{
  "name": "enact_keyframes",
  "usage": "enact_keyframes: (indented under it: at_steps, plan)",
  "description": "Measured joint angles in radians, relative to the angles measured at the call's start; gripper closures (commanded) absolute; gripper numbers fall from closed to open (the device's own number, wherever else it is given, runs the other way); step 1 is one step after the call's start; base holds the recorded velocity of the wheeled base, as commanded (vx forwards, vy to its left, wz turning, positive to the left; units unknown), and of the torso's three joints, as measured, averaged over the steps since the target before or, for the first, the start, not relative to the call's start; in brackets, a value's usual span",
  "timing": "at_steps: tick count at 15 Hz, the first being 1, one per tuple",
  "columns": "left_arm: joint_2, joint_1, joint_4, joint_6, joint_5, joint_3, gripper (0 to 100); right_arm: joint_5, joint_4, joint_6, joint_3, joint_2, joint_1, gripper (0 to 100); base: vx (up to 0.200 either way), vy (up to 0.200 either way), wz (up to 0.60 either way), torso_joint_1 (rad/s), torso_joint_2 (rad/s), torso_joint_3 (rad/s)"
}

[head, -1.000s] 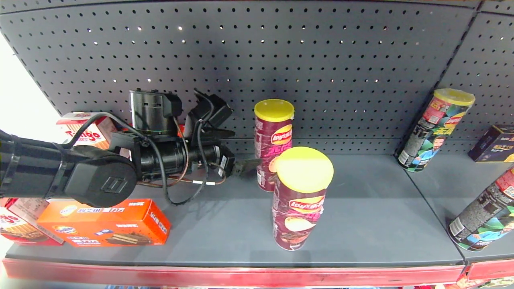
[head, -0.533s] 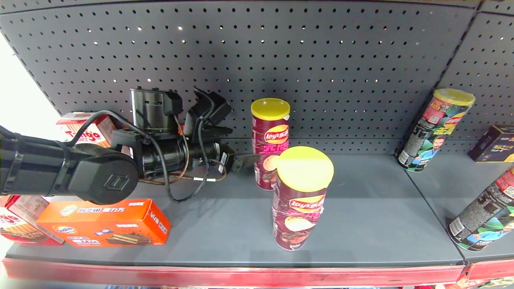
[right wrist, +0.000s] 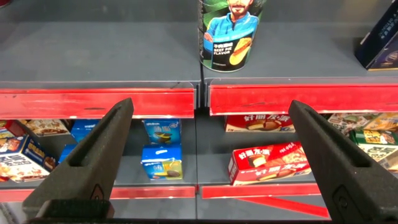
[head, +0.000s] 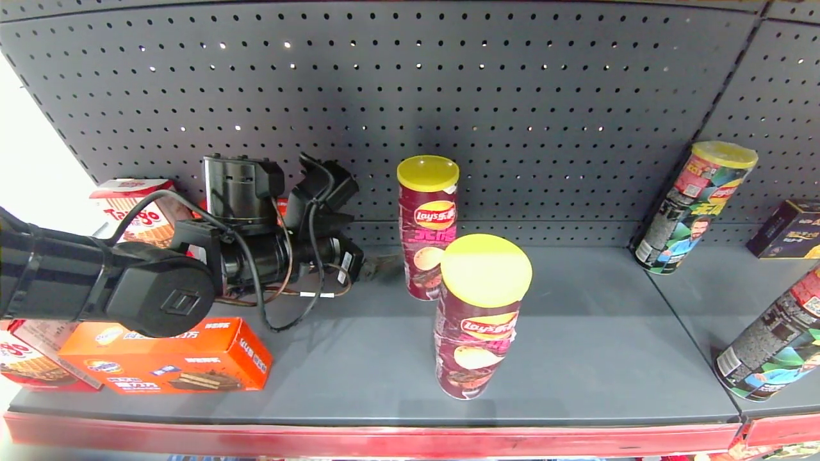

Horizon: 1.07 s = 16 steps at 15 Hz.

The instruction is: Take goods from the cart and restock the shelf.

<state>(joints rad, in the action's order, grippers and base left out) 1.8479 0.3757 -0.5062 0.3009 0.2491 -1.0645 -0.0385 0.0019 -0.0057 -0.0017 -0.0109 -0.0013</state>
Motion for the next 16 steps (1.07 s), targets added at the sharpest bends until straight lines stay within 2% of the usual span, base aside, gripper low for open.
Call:
enact_keyframes:
  at_steps: [2, 5, 8, 10, 14, 16]
  plan:
    - [-0.012, 0.004, -0.063, 0.000, 0.007, 0.024, 0, 0.000, 0.000, 0.000, 0.000, 0.000, -0.001, 0, 0.000, 0.000, 0.00, 0.000, 0.00, 0.000]
    - [-0.020, 0.011, -0.063, -0.001, 0.008, 0.025, 0, 0.000, 0.000, 0.000, 0.000, 0.000, 0.000, 0, 0.000, 0.000, 0.00, 0.000, 0.00, 0.000]
    - [-0.016, 0.010, -0.063, -0.046, -0.021, -0.002, 0, 0.000, 0.000, 0.000, 0.000, 0.000, -0.001, 0, 0.000, 0.000, 0.00, 0.000, 0.00, 0.000]
    - [0.000, 0.013, -0.064, -0.088, -0.076, -0.034, 0, 0.000, 0.000, 0.000, 0.000, 0.000, 0.000, 0, 0.000, 0.000, 0.00, 0.000, 0.00, 0.000]
    - [0.021, 0.021, -0.066, -0.091, -0.081, -0.046, 0, 0.000, 0.000, 0.000, 0.000, 0.000, 0.000, 0, 0.000, 0.000, 0.00, 0.000, 0.00, 0.000]
    - [0.021, 0.020, -0.067, -0.085, -0.117, -0.033, 0, 0.000, 0.000, 0.000, 0.000, 0.000, 0.000, 0, 0.000, 0.000, 0.00, 0.000, 0.00, 0.000]
